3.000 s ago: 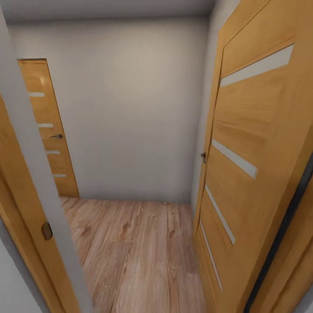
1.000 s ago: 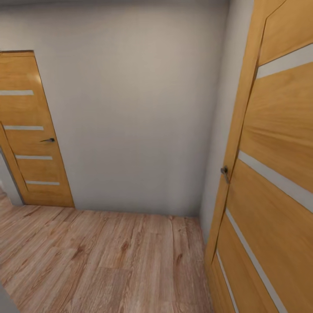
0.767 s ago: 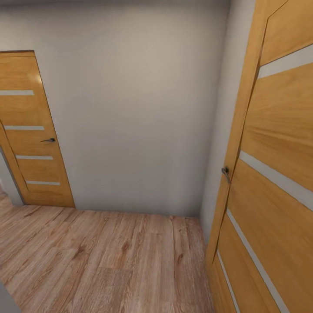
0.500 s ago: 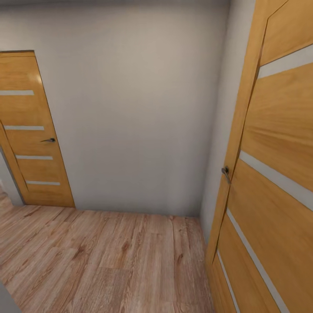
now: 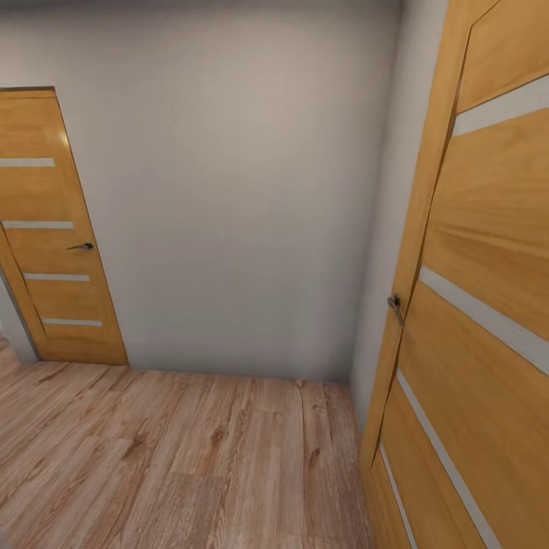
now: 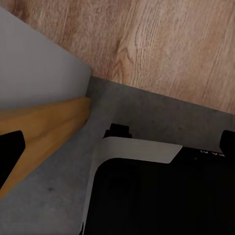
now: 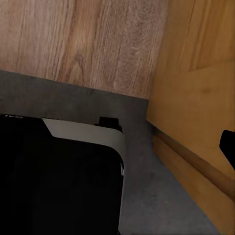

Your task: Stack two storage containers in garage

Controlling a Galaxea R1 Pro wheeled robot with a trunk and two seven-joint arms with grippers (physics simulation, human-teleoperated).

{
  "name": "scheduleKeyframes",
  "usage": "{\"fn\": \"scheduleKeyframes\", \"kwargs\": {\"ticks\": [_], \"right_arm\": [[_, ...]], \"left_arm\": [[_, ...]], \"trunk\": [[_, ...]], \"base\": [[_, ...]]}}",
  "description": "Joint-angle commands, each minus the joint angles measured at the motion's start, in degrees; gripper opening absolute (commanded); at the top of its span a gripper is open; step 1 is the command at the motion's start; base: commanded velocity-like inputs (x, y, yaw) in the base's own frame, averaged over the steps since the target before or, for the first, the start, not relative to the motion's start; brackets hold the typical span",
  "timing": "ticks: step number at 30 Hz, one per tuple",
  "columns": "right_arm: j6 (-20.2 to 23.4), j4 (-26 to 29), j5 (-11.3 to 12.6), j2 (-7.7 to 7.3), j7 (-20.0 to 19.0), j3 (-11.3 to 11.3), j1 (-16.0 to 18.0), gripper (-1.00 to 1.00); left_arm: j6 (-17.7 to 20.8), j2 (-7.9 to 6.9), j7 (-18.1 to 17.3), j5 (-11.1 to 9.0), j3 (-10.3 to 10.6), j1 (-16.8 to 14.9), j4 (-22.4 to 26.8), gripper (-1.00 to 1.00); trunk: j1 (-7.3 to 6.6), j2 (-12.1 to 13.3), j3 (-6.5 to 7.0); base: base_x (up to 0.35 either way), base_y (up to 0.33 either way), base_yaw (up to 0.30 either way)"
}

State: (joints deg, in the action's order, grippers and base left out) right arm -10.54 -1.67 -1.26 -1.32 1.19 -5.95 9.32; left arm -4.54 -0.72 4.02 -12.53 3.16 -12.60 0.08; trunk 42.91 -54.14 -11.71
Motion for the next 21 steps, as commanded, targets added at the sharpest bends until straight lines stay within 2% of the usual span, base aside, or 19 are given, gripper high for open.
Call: {"fn": "scheduleKeyframes", "kwargs": {"ticks": [1,21], "right_arm": [[-0.3,-0.2,-0.1,0.00,0.1,-0.4,0.1,1.00],[-0.3,-0.2,-0.1,0.00,0.1,-0.4,0.1,1.00]], "left_arm": [[-0.2,0.01,0.1,-0.5,0.4,0.0,-0.1,1.00],[0.0,-0.16,0.0,-0.5,0.4,-0.1,-0.1,1.00]], "trunk": [[0.00,-0.1,-0.08],[0.00,-0.1,-0.08]], "base": [[0.079,-0.002,0.000],[0.303,0.000,0.000]]}}
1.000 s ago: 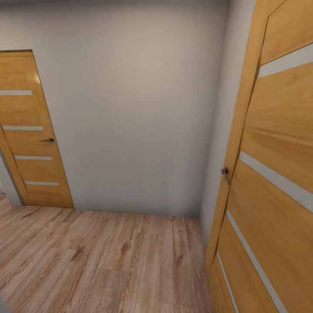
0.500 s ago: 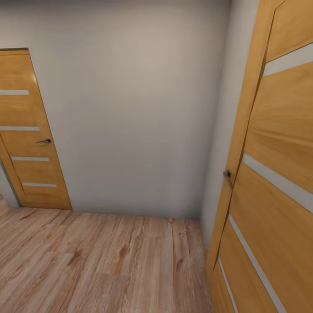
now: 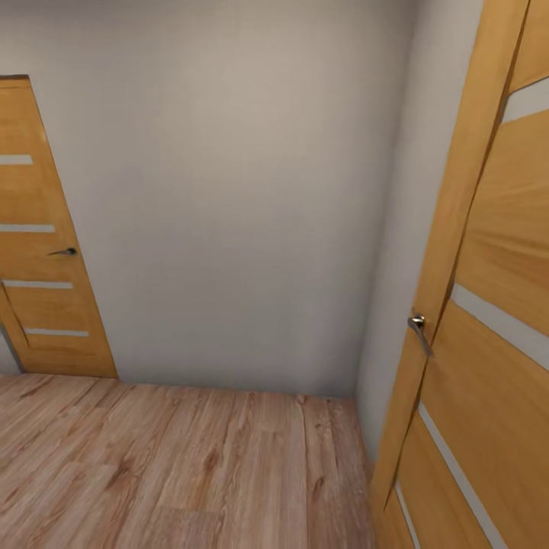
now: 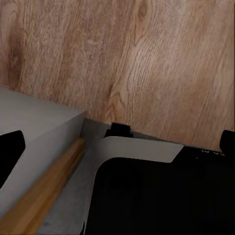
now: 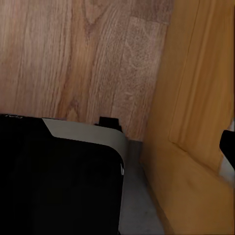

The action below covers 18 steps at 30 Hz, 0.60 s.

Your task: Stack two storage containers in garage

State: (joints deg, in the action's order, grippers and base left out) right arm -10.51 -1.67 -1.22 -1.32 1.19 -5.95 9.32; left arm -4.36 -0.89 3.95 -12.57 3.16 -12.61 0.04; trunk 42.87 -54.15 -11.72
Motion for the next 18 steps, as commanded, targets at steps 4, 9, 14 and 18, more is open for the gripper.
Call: {"fn": "scheduleKeyframes", "kwargs": {"ticks": [4,9,14,18], "right_arm": [[-0.3,-0.2,-0.1,0.00,0.1,-0.4,0.1,1.00],[-0.3,-0.2,-0.2,0.00,0.1,-0.4,0.1,1.00],[-0.3,-0.2,-0.2,0.00,0.1,-0.4,0.1,1.00],[-0.3,-0.2,-0.2,0.00,0.1,-0.4,0.1,1.00]], "left_arm": [[-0.1,0.01,0.1,-0.4,0.4,0.0,0.0,1.00],[-0.1,0.01,0.1,-0.4,0.4,0.0,0.0,1.00],[-0.1,0.01,0.1,-0.4,0.4,0.0,0.0,1.00],[-0.1,0.01,0.1,-0.4,0.4,0.0,0.0,1.00]], "trunk": [[0.04,0.0,-0.08],[0.04,0.0,-0.08],[0.04,0.0,-0.08],[0.04,0.0,-0.08]], "base": [[0.321,0.000,0.000],[0.321,0.000,0.000],[0.321,0.000,0.000],[0.321,0.000,0.000]]}}
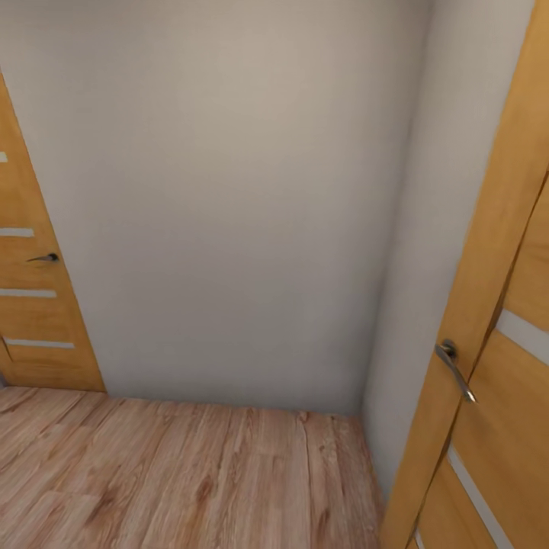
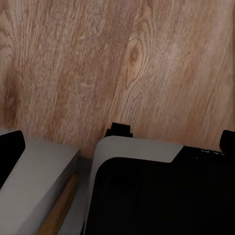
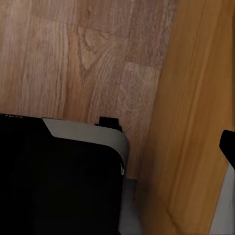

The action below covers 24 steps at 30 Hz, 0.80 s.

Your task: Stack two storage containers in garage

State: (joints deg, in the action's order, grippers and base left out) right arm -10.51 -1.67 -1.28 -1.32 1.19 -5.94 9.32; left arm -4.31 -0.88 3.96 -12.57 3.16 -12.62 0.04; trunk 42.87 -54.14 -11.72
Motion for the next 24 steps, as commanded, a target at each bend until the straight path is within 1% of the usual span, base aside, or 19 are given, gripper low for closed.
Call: {"fn": "scheduleKeyframes", "kwargs": {"ticks": [1,19,24], "right_arm": [[-0.3,-0.2,-0.1,0.00,0.1,-0.4,0.1,1.00],[-0.3,-0.2,0.0,0.29,0.2,-0.3,0.1,1.00],[-0.3,-0.2,-0.1,0.20,0.2,-0.3,0.1,1.00]], "left_arm": [[-0.2,0.01,0.1,-0.4,0.4,0.0,0.0,1.00],[-0.1,0.01,0.1,-0.4,0.4,0.0,0.0,1.00],[-0.2,0.01,0.1,-0.4,0.4,0.0,0.0,1.00]], "trunk": [[0.04,0.0,-0.08],[0.04,0.0,-0.08],[0.04,0.0,-0.08]], "base": [[0.321,0.000,0.000],[0.321,0.000,0.000],[0.321,0.000,0.124]]}}
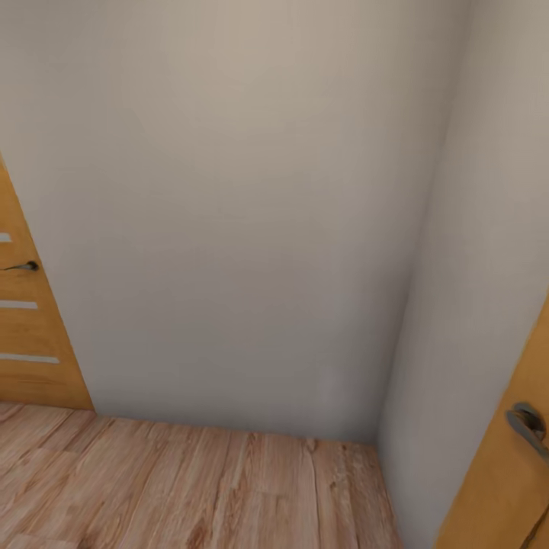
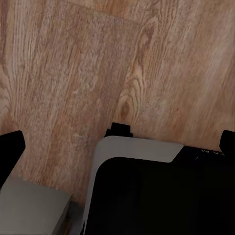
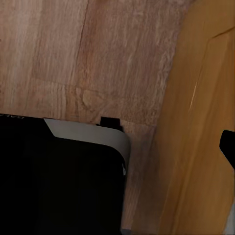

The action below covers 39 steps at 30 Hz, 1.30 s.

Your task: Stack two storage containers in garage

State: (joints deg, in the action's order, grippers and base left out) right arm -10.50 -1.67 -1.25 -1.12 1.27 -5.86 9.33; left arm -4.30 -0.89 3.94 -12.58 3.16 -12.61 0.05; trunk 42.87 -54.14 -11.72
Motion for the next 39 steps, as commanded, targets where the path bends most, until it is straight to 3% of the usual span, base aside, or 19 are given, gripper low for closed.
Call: {"fn": "scheduleKeyframes", "kwargs": {"ticks": [1,39], "right_arm": [[-0.3,-0.2,-0.1,0.00,0.1,-0.4,0.1,1.00],[-0.4,-0.2,-0.2,-0.02,0.1,-0.4,0.1,1.00]], "left_arm": [[-0.2,0.01,0.1,-0.4,0.4,0.0,0.0,1.00],[-0.3,0.01,0.1,-0.4,0.4,0.0,0.0,1.00]], "trunk": [[0.04,0.0,-0.08],[0.04,0.0,-0.08]], "base": [[0.321,0.000,0.218],[0.297,0.000,0.268]]}}
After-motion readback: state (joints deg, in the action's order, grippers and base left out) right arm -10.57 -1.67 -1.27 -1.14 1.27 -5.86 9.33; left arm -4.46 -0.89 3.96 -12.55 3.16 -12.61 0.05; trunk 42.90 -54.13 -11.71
